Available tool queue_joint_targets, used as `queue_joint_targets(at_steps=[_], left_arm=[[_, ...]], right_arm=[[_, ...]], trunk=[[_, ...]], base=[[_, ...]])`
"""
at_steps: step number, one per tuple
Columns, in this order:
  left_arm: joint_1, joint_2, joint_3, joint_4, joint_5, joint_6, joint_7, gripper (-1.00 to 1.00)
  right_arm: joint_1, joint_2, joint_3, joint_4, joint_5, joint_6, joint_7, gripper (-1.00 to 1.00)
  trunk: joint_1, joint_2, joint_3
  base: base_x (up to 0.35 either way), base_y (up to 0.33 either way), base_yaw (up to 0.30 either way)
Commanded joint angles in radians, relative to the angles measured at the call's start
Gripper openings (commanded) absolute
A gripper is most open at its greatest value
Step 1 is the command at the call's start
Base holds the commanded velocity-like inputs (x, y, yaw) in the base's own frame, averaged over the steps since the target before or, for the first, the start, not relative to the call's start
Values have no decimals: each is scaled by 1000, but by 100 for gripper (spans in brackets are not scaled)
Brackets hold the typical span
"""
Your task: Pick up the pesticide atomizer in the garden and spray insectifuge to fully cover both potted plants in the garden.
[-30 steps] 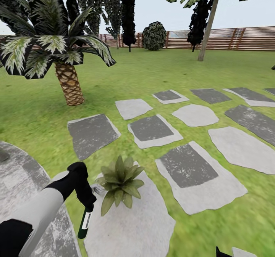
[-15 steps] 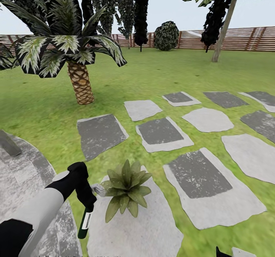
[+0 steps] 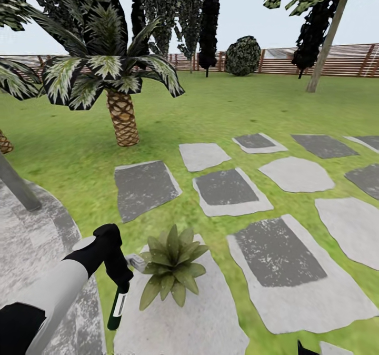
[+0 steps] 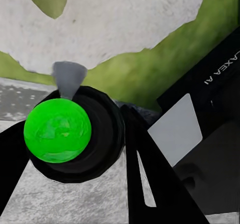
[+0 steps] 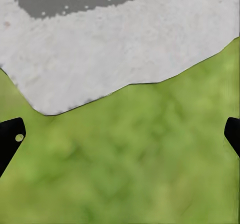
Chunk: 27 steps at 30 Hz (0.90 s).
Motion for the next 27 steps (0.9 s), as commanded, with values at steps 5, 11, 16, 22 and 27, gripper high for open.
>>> queue_joint_targets(at_steps=[5,11,16,22,27], left_arm=[[6,0,-4,-1,-7,11,-5,-100],[8,0,-4,-1,-7,11,-2,-100],[11,3,-4,6,-7,11,-1,-100],[16,4,-7,14,-9,8,10,-100],[32,6,-7,17,-8,7,70,-100]], right_arm=[[-1,0,-7,2,11,-4,-1,100],[-1,3,-6,2,11,-4,-1,100],[-1,3,-7,1,11,-3,-2,100],[-1,0,-6,-1,10,-4,0,100],[-1,-4,-5,0,12,-4,1,100]], trunk=[[0,0,-2],[0,0,-6],[0,0,-10],[0,0,-13],[0,0,-13]], base=[[1,-273,266],[-84,-268,269],[-220,-209,258],[-79,-78,134],[-3,-3,6]])
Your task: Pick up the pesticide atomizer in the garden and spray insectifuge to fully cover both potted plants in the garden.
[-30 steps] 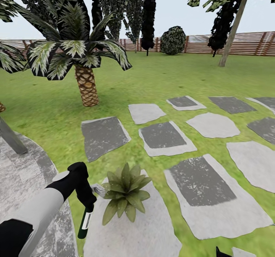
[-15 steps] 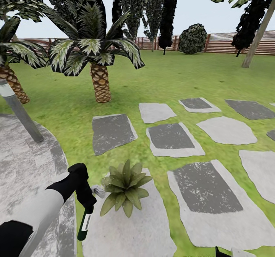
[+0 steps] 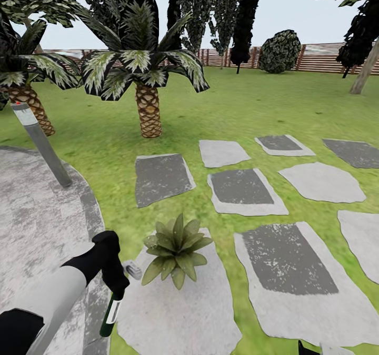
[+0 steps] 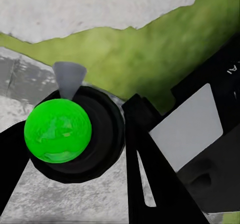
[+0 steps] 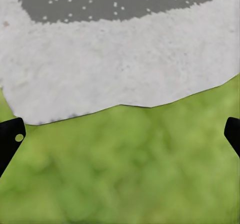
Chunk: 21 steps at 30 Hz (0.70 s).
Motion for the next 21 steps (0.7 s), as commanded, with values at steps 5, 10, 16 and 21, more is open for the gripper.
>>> queue_joint_targets(at_steps=[5,10,16,21], left_arm=[[7,-1,4,-3,-6,11,-3,-100],[8,-3,7,-3,-4,11,-3,-100],[11,-7,6,-2,-4,10,-3,-100],[46,-4,5,-3,-4,9,-1,-100]], right_arm=[[-1,1,-7,1,10,-4,-1,100],[-1,4,-8,0,8,-4,-2,100],[-1,6,-9,0,8,-4,-3,100],[-1,6,-9,0,8,-4,-4,100]], trunk=[[0,0,-1],[0,0,-2],[0,0,-11],[0,0,-19]], base=[[2,0,0],[201,-7,0],[274,-136,61],[104,-90,121]])
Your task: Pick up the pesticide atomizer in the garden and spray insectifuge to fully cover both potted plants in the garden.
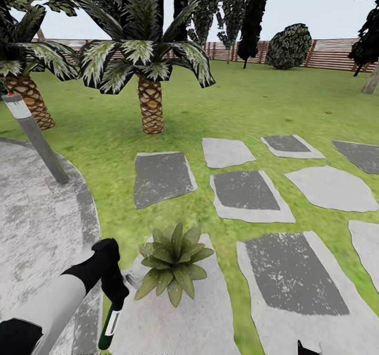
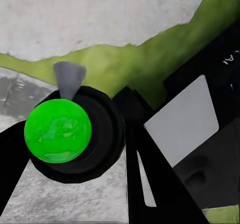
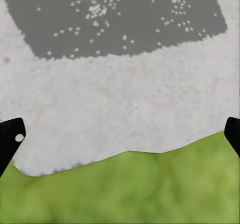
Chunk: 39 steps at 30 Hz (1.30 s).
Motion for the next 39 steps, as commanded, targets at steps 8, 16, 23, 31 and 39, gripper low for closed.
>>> queue_joint_targets(at_steps=[8,16,23,31,39], left_arm=[[45,32,2,-2,-6,11,-2,-100],[45,24,6,-15,-4,11,6,-100],[45,18,7,-20,5,11,19,-100],[45,11,85,-20,6,11,53,-100],[45,9,96,-19,10,11,102,-100]], right_arm=[[-1,-1,-7,1,11,-4,-1,100],[-1,-1,-7,1,11,-4,-1,100],[-1,-1,-7,1,11,-4,-1,100],[-1,-1,-7,1,11,-4,1,100],[-1,0,-7,1,11,-4,-1,100]], trunk=[[0,0,-6],[0,0,-6],[0,0,-6],[0,0,-6],[0,0,-6]], base=[[3,-3,112],[0,0,272],[0,-10,277],[22,-238,81],[89,-127,131]])
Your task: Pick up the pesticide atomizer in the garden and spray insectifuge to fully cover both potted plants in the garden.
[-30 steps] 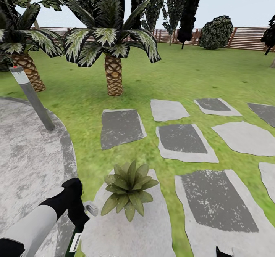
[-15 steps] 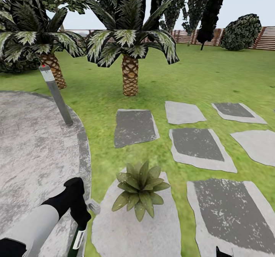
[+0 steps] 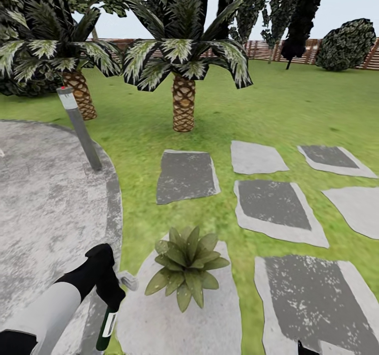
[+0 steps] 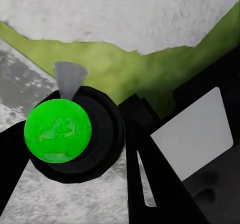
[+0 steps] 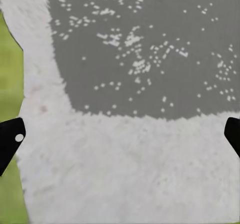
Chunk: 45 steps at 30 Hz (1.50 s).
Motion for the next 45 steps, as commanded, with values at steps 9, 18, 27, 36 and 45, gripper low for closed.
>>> queue_joint_targets(at_steps=[9,18,27,36,45], left_arm=[[0,-8,-5,-2,-5,10,-9,-100],[0,-10,-3,-2,-5,10,-9,-100],[0,-9,-4,0,-5,10,-12,-100],[0,-9,-3,-2,-5,10,-14,-100],[0,-9,-3,-2,-5,10,-14,-100]], right_arm=[[-1,0,-7,1,11,-4,-1,100],[-1,0,-7,1,11,-4,0,100],[-1,0,-7,1,11,-4,-1,100],[-1,0,-7,1,11,-4,-1,100],[-1,0,-7,1,11,-4,0,100]], trunk=[[0,0,-1],[0,0,-1],[0,0,-1],[0,0,-1],[0,0,-1]], base=[[-68,-133,269],[-77,-262,18],[116,-184,75],[6,-5,267],[0,-124,183]])
